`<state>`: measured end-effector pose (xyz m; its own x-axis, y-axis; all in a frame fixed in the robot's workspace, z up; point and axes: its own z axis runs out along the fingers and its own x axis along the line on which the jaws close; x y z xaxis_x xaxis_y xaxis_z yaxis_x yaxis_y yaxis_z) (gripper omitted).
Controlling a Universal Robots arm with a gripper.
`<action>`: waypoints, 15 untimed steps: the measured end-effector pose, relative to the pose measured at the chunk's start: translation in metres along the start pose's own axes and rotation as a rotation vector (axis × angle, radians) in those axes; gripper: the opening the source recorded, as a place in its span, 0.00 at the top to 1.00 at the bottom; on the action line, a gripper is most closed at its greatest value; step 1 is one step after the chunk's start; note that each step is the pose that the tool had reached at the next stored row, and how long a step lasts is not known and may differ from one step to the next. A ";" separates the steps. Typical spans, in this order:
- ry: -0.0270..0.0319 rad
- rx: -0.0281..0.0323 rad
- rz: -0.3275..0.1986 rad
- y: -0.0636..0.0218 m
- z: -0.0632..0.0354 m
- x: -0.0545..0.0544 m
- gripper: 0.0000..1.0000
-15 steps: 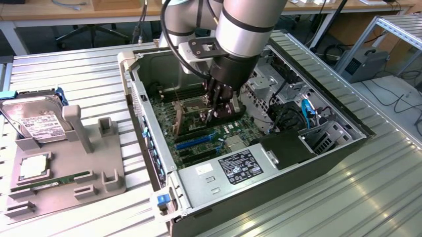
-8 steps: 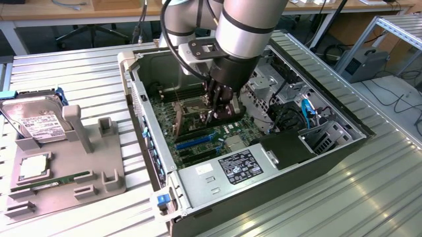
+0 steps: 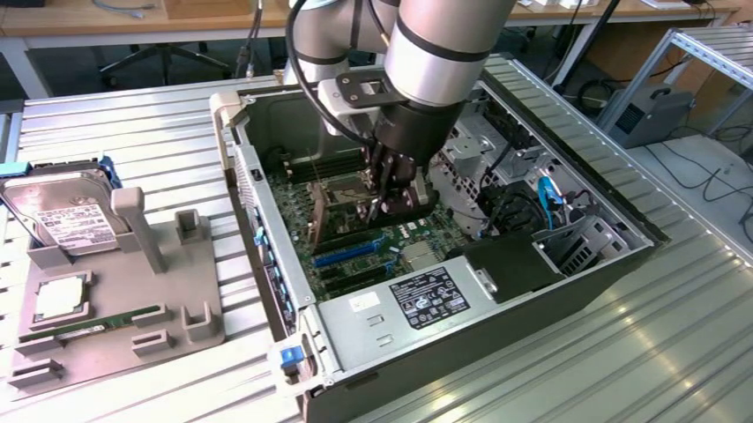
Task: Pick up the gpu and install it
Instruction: 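Insert the gpu into the slot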
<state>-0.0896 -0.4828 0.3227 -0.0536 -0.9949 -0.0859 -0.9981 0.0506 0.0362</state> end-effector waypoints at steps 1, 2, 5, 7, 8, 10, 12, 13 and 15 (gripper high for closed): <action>0.0000 0.0000 0.000 0.0001 0.0000 0.000 0.73; 0.0000 0.0000 0.000 0.0001 0.0000 0.000 0.73; 0.0000 0.0000 0.000 0.0004 0.0001 0.001 0.73; 0.0000 0.0000 0.000 0.0006 0.0001 0.002 0.73; 0.0001 0.0000 0.000 0.0007 0.0001 0.002 0.73; 0.0000 0.0000 0.000 0.0009 0.0001 0.002 0.73; 0.0000 0.0000 0.000 0.0011 0.0002 0.003 0.73; 0.0000 0.0000 0.000 0.0012 0.0002 0.003 0.73; 0.0000 0.0000 0.000 0.0014 0.0002 0.004 0.73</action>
<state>-0.0912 -0.4862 0.3223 -0.0535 -0.9949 -0.0859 -0.9981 0.0506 0.0362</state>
